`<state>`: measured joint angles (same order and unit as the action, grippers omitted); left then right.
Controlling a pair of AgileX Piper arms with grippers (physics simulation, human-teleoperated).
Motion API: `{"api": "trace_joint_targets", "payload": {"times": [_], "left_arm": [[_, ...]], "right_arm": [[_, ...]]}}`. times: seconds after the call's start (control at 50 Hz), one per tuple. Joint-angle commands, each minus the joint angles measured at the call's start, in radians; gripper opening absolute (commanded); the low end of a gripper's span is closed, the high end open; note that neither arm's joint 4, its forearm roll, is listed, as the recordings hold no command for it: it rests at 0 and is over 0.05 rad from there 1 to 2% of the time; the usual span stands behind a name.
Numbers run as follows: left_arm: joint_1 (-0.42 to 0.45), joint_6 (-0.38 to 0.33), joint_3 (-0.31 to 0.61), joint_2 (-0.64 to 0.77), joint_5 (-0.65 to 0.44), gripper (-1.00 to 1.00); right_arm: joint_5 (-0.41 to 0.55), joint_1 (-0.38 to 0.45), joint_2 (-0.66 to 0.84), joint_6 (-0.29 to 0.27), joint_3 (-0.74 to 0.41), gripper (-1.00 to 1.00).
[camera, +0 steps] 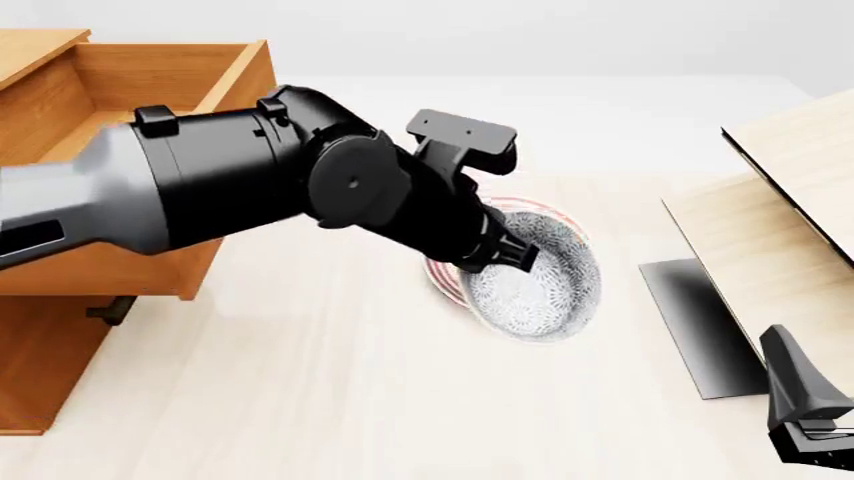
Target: Open the top drawer of the cabinet and put the bowl in it.
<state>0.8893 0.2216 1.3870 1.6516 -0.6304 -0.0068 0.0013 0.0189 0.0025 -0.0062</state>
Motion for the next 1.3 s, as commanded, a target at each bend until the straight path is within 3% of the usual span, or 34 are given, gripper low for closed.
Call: {"api": "trace_joint_targets", "payload": {"times": [0.02, 0.34, 0.98, 1.3], "left_arm": [[-0.036, -0.025, 0.104, 0.007, -0.067, -1.0], [-0.073, -0.03, 0.215, 0.021, -0.119, -1.0], [-0.142, -0.072, 0.557, 0.095, -0.295, -1.0], [-0.16, -0.034, 0.687, 0.147, -0.356, -1.0]], "right_arm": [[0.0, 0.0, -0.002, 0.0, 0.0, 1.0], [0.0, 0.0, -0.002, -0.001, 0.0, 1.0], [0.0, 0.0, -0.002, 0.0, 0.0, 1.0], [0.0, -0.001, -0.002, 0.0, 0.0, 1.0]]}}
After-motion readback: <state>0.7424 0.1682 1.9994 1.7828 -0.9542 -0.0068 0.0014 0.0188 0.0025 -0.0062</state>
